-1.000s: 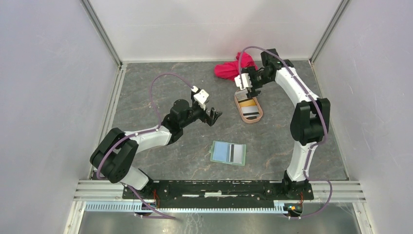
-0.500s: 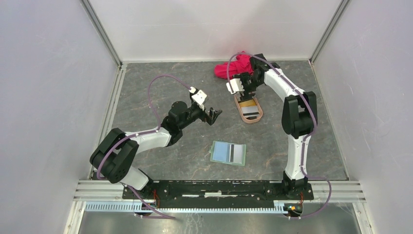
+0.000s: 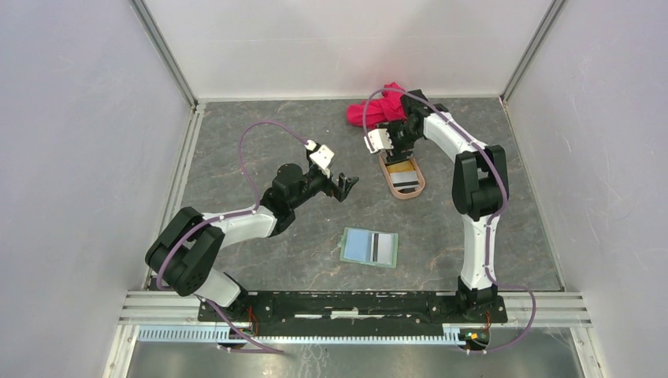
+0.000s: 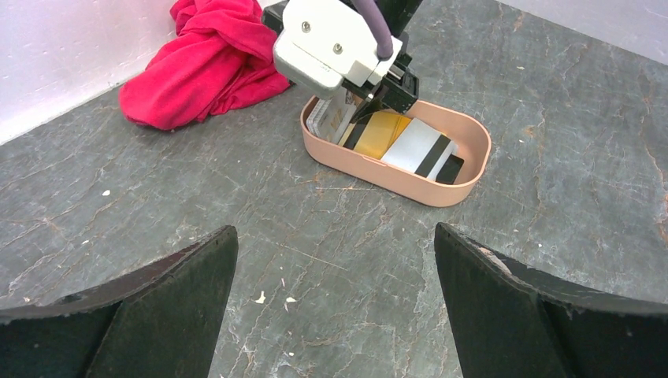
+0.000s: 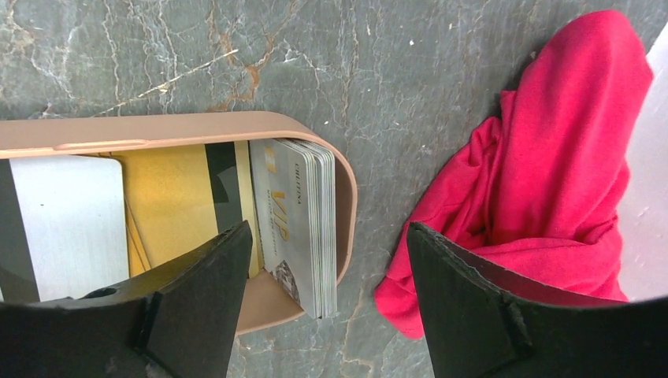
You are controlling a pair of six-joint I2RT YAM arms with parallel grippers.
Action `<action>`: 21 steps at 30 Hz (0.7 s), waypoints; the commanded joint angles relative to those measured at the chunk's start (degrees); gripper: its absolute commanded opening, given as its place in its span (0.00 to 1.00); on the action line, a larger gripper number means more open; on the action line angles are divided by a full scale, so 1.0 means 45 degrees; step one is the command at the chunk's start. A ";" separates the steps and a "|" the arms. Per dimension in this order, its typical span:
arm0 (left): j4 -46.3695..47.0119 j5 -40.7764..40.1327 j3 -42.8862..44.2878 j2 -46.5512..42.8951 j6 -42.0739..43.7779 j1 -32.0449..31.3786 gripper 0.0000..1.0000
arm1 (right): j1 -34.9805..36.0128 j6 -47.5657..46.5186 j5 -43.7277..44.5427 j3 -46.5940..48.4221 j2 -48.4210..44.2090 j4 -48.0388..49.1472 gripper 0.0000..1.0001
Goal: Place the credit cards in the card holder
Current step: Pick up the credit card from the storage box.
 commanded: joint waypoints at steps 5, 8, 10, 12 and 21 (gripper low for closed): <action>0.0796 -0.0123 -0.0037 -0.0312 0.0395 0.0071 1.00 | 0.0038 0.0402 0.0272 0.0675 0.0386 0.0396 0.76; 0.0788 -0.0124 -0.0049 -0.0312 0.0401 0.0071 1.00 | 0.0043 0.0411 0.0376 0.0762 0.0483 0.0382 0.74; 0.0793 -0.0114 -0.0053 -0.0312 0.0393 0.0070 1.00 | 0.0066 0.0437 0.0400 0.0868 0.0595 0.0368 0.73; 0.0798 -0.0116 -0.0052 -0.0312 0.0400 0.0061 1.00 | 0.0059 0.0486 0.0441 0.0931 0.0608 0.0373 0.73; 0.0791 -0.0089 -0.0033 -0.0282 0.0400 0.0071 1.00 | 0.0046 0.0534 0.0432 0.0951 0.0512 0.0345 0.68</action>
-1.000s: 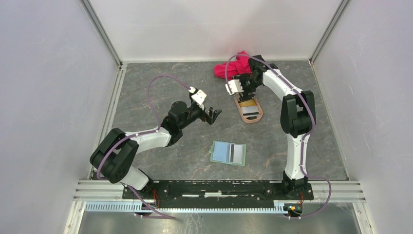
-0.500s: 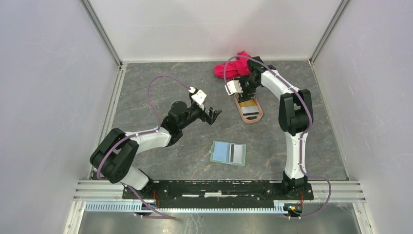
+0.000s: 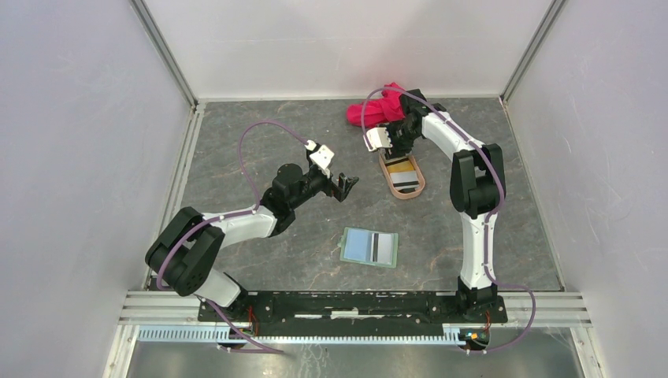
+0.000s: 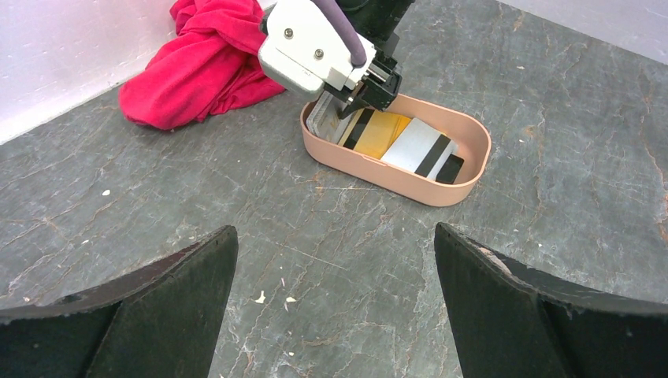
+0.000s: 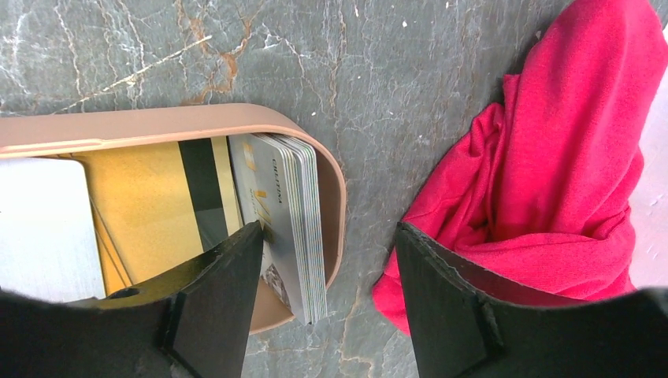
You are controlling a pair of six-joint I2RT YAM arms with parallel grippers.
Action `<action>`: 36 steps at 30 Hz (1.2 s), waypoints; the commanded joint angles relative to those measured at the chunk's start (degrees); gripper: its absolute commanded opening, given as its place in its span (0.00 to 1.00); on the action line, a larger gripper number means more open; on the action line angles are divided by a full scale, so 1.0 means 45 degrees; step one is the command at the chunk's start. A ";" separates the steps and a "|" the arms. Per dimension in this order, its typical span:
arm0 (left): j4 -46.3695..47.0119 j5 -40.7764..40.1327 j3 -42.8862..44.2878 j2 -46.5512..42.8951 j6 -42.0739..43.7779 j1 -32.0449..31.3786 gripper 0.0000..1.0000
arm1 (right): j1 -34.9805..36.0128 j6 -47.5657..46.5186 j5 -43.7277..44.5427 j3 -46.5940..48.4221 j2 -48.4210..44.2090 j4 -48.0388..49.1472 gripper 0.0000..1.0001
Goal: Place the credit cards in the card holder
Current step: Pick up the credit card from the storage box.
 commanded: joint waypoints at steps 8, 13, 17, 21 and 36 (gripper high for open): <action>0.0804 -0.0064 -0.0034 -0.0312 0.0396 0.0071 1.00 | 0.0058 0.0199 -0.0040 0.0537 -0.0234 0.0083 0.67; 0.0813 -0.0064 -0.0058 -0.0321 0.0405 0.0071 1.00 | 0.0050 0.0205 -0.0115 0.0502 -0.0411 0.0000 0.66; 0.0843 -0.0053 -0.0063 -0.0336 0.0389 0.0071 1.00 | 0.0057 0.0204 -0.0160 0.0505 -0.0532 -0.0034 0.65; 0.0847 -0.0045 -0.0070 -0.0331 0.0410 0.0071 1.00 | 0.0048 0.0194 -0.0160 0.0514 -0.0636 -0.0072 0.65; 0.0868 -0.0007 -0.0105 -0.0323 0.0405 0.0070 1.00 | 0.0043 0.0129 -0.0169 0.0566 -0.0956 -0.0231 0.63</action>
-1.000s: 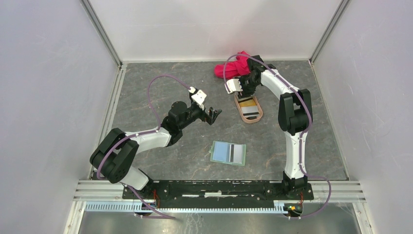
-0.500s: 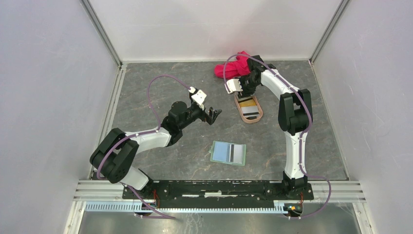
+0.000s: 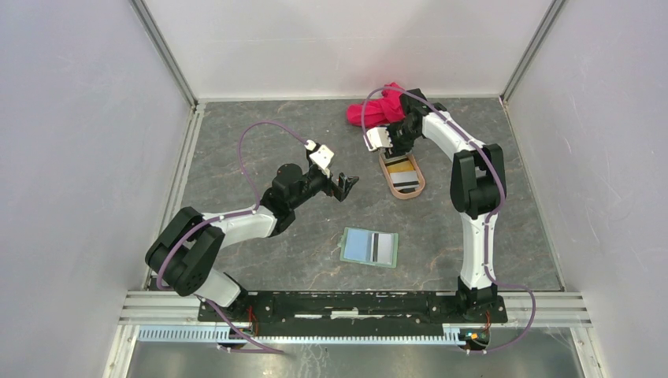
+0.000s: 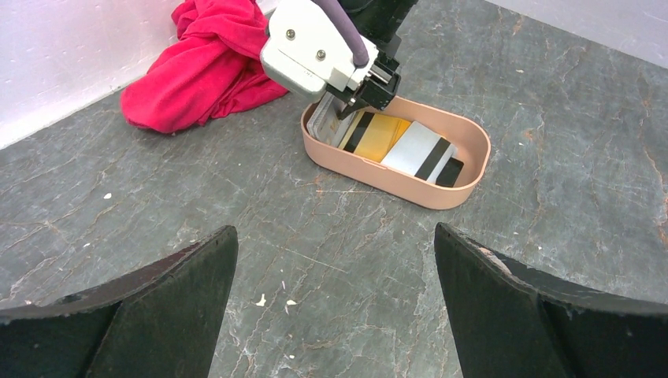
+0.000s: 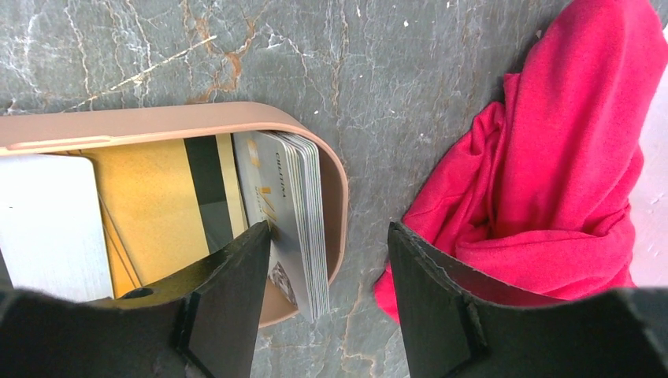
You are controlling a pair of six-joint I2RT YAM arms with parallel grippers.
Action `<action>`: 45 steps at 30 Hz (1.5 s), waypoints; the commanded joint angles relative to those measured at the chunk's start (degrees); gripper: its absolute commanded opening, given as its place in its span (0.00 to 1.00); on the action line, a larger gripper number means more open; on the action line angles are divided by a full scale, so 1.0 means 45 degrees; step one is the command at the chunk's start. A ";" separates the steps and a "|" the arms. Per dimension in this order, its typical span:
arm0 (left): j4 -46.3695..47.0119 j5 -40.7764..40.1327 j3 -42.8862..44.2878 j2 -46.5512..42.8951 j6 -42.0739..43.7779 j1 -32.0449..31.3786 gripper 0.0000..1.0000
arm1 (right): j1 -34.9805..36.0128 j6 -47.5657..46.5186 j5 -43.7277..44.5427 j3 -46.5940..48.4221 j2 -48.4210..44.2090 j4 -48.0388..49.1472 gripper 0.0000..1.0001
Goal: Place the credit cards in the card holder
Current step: Pick up the credit card from the storage box.
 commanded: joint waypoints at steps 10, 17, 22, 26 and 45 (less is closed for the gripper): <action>0.0791 -0.0005 -0.0104 -0.0351 0.0406 0.0071 1.00 | 0.0048 -0.0020 -0.0214 0.0556 -0.1023 -0.0234 0.61; 0.0804 0.0007 -0.0105 -0.0356 0.0405 0.0069 1.00 | 0.0144 0.0177 -0.0198 0.0285 -0.0873 -0.0397 0.77; 0.0807 0.0021 -0.0100 -0.0326 0.0416 0.0071 1.00 | 0.0335 0.0297 0.0271 0.0365 -0.0406 -0.0165 0.81; 0.0805 0.0026 -0.0110 -0.0323 0.0417 0.0066 1.00 | 0.0342 0.0389 0.0353 0.0873 0.0015 -0.0278 0.78; 0.0802 0.0019 -0.0106 -0.0326 0.0425 0.0071 1.00 | 0.0359 0.0443 0.0494 0.1255 0.0334 -0.0386 0.69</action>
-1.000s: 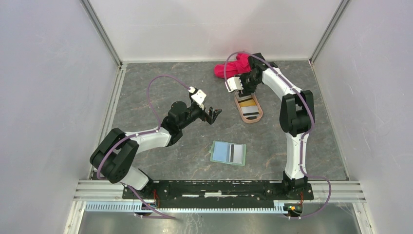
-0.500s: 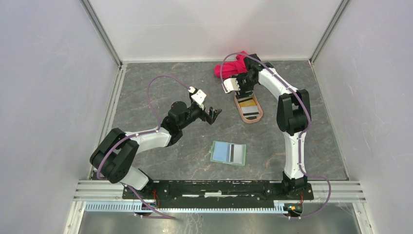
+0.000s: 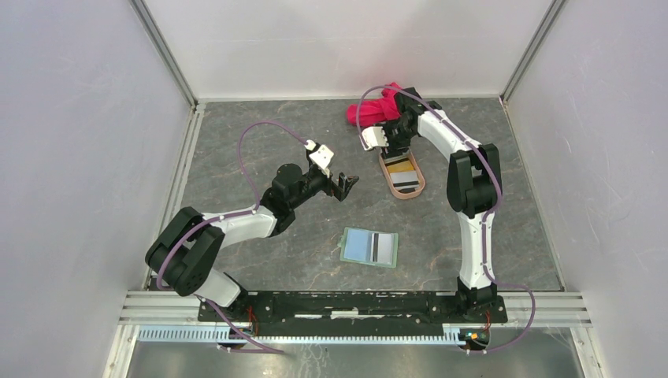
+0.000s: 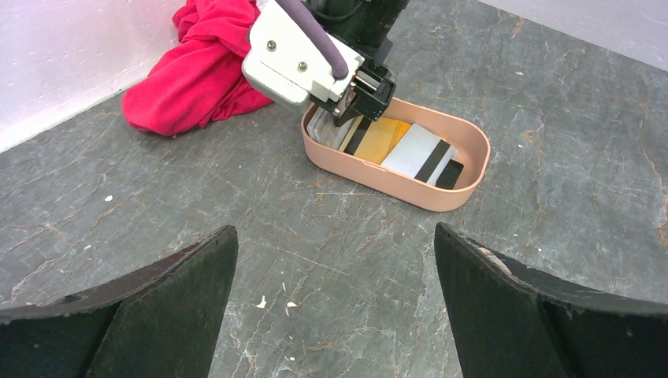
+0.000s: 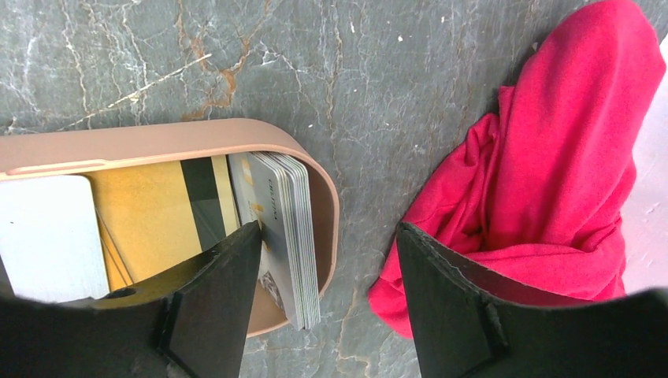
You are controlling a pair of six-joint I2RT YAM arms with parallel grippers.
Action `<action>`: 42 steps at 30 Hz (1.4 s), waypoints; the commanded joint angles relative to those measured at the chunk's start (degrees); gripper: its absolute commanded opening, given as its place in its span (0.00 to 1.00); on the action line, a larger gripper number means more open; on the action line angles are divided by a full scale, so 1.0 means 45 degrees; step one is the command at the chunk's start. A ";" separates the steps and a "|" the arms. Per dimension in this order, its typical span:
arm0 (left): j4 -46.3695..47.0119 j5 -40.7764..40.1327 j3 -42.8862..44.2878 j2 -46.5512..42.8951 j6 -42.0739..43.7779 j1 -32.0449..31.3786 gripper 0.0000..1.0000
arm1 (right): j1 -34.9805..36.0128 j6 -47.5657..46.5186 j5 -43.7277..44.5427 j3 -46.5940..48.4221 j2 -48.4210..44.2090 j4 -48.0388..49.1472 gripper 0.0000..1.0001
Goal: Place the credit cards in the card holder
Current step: Pick up the credit card from the storage box.
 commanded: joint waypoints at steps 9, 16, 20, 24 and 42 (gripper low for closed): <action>0.0749 0.0028 -0.0120 -0.0351 0.0426 0.0071 1.00 | 0.0024 0.0279 0.0096 0.0706 -0.0242 -0.0015 0.66; 0.0751 0.0028 -0.0144 -0.0351 0.0425 0.0071 1.00 | 0.0022 0.0256 0.0097 0.0726 -0.0444 -0.0132 0.64; 0.0755 0.0024 -0.0141 -0.0351 0.0426 0.0071 1.00 | 0.0027 0.0242 0.0089 0.0701 -0.0536 -0.0198 0.63; 0.0757 0.0015 -0.0146 -0.0368 0.0438 0.0071 1.00 | 0.0008 0.0243 0.0086 0.0707 -0.0642 -0.0205 0.62; 0.0775 0.0022 -0.0164 -0.0370 0.0434 0.0071 1.00 | 0.0011 0.0165 0.0077 0.0706 -0.0912 -0.0441 0.57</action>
